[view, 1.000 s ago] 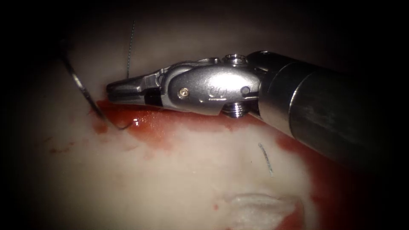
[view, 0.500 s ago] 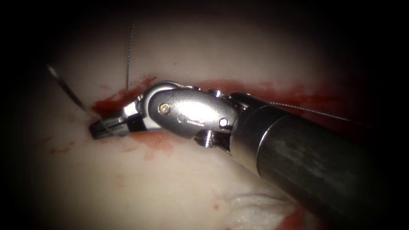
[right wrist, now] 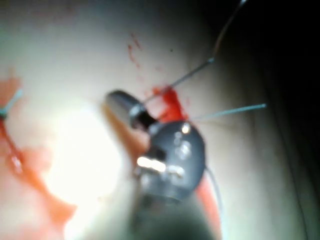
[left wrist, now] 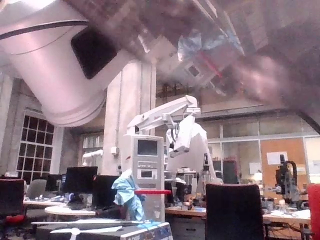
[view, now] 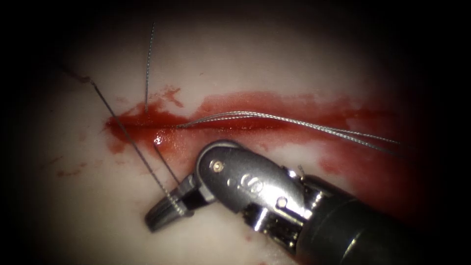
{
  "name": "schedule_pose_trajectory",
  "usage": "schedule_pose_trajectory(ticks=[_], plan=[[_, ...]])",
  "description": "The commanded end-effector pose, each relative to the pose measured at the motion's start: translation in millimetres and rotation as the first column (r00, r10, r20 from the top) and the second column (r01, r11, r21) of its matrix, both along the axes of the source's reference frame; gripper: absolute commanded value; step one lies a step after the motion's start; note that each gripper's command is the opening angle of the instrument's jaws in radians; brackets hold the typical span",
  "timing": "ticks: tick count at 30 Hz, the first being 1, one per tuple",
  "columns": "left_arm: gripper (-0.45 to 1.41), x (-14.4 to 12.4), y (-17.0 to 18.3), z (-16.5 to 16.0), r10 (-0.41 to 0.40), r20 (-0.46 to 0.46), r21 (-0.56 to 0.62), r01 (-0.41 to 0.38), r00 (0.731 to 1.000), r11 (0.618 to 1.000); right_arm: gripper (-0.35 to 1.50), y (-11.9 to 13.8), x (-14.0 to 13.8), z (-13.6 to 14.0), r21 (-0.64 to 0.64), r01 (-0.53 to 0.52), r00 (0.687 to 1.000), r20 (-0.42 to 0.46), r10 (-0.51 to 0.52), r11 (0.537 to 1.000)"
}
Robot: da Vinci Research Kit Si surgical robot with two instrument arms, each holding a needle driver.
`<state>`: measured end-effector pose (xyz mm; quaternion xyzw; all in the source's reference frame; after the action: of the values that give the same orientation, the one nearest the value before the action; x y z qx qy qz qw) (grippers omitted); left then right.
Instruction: Wound Closure
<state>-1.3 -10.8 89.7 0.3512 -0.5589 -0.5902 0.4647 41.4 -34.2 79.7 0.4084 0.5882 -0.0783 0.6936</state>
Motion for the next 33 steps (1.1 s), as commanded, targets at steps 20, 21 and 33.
schedule_pose_trajectory(ticks=[20, 21, 33], plan=[[-0.45, 1.1, -0.6, 3.6, 0.070, -0.722, -0.192, -0.296, 0.689, 0.936, -0.35, -2.6, -9.7, -3.8, 0.290, 0.161, 0.908, 0.331, -0.257, 0.943], [-0.45, 1.2, -0.7, 3.8, 0.066, -0.755, -0.199, -0.323, 0.653, 0.925, -0.35, -2.5, -11.0, -3.9, 0.295, 0.153, 0.908, 0.335, -0.252, 0.943], [-0.45, 2.6, -0.5, 4.7, 0.036, -0.841, -0.197, -0.367, 0.541, 0.909, -0.35, -1.9, -18.0, -4.7, 0.324, 0.084, 0.900, 0.381, -0.211, 0.942]])
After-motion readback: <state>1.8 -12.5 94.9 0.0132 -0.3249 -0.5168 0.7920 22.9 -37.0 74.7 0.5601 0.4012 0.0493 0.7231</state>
